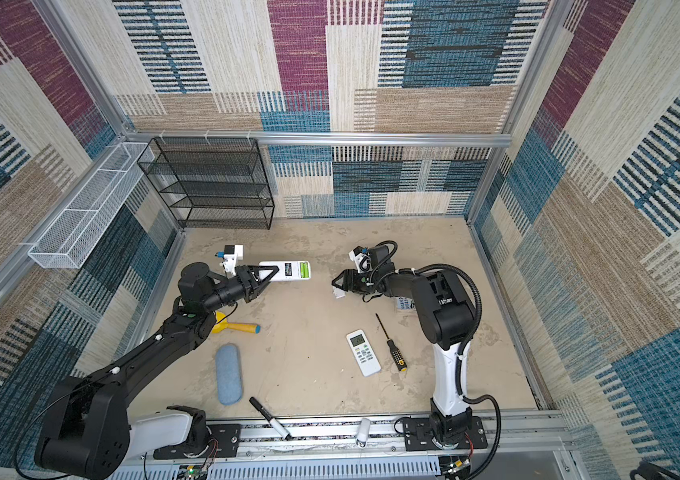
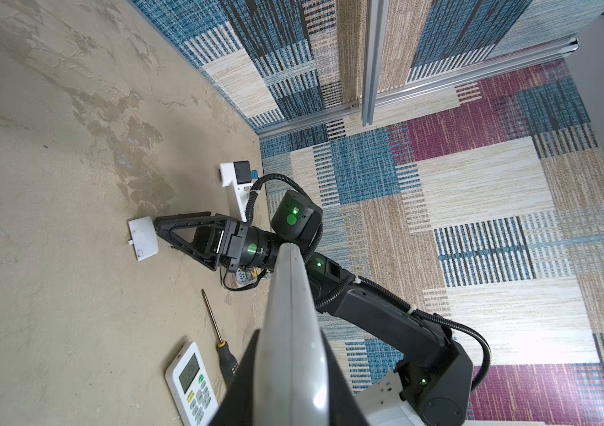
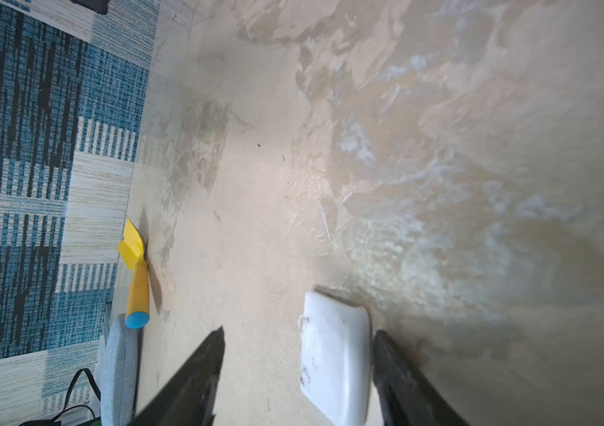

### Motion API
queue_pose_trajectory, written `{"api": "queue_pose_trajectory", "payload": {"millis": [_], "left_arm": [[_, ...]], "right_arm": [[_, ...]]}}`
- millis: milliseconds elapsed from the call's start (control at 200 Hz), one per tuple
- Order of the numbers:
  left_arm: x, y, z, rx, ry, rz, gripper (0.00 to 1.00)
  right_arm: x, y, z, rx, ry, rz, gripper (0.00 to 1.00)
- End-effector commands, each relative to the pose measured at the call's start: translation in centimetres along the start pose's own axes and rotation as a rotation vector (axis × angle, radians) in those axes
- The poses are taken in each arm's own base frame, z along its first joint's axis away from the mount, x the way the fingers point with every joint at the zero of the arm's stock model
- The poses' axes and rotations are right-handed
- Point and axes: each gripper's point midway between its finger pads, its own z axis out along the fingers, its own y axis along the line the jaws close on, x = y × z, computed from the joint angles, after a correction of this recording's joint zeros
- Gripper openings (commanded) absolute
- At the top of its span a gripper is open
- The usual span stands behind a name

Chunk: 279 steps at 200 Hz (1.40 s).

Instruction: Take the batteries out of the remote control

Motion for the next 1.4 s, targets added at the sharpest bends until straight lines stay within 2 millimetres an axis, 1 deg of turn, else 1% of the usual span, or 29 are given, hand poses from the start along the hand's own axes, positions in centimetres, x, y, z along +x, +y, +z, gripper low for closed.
{"api": "queue_pose_trajectory", "payload": {"millis": [0,60,160,230,310,466,546,576,676,736,806,866,926,1052,1162,1217,1392], "left_arm": [[-0.2,-0.5,-0.1,0.012,-0.005,0.037,0.17],[-0.1,-0.4,-0.1,0.009,-0.003,0.039,0.17],[0.0,-0.4,-0.1,0.005,0.004,0.039,0.17],[0.0,-0.3,-0.1,-0.001,0.007,0.044,0.18],[0.1,-0.3,0.0,-0.006,0.016,0.049,0.17],[0.2,-0.3,-0.1,-0.018,0.029,0.064,0.17],[0.4,-0.3,-0.2,-0.030,0.037,0.077,0.17],[0.4,-0.3,-0.3,-0.034,0.036,0.081,0.18],[0.6,-0.7,-0.5,-0.036,0.047,0.103,0.18],[0.8,-0.8,-0.6,-0.041,0.056,0.117,0.18],[0.8,-1.0,-0.8,-0.048,0.060,0.131,0.18],[0.9,-1.2,-0.9,-0.049,0.062,0.141,0.18],[1.0,-1.3,-1.0,-0.049,0.065,0.149,0.18],[1.1,-1.4,-1.0,-0.049,0.074,0.159,0.18],[1.3,-1.4,-1.0,-0.049,0.082,0.165,0.18],[1.4,-1.3,-1.0,-0.050,0.085,0.165,0.18],[1.7,-1.0,-1.1,-0.056,0.099,0.173,0.18]], "right_arm": [[-0.8,-0.3,-0.7,0.059,-0.023,-0.040,0.70],[-1.4,-0.2,-1.2,0.083,-0.038,-0.065,0.72],[-2.4,0.5,-2.4,0.118,-0.067,-0.122,0.73],[-3.2,1.4,-3.5,0.131,-0.089,-0.180,0.74],[-4.3,2.9,-5.0,0.136,-0.122,-0.262,0.74],[-6.3,7.3,-8.7,0.104,-0.221,-0.476,0.74],[-7.4,9.0,-10.5,0.120,-0.271,-0.561,0.75],[-7.5,10.0,-11.2,0.107,-0.282,-0.618,0.75],[-7.1,13.6,-13.2,0.019,-0.332,-0.811,0.76],[-6.1,15.9,-14.2,-0.042,-0.359,-0.943,0.77],[-5.1,17.9,-15.1,-0.069,-0.389,-1.074,0.79],[-4.2,19.4,-15.2,-0.083,-0.387,-1.172,0.81],[-3.1,20.7,-14.8,-0.095,-0.366,-1.258,0.82],[0.4,22.4,-12.6,-0.132,-0.288,-1.467,0.83],[2.4,23.4,-10.8,-0.168,-0.243,-1.583,0.86],[2.9,23.7,-10.1,-0.179,-0.228,-1.613,0.87],[2.9,24.4,-8.4,-0.199,-0.193,-1.630,0.88]]}}
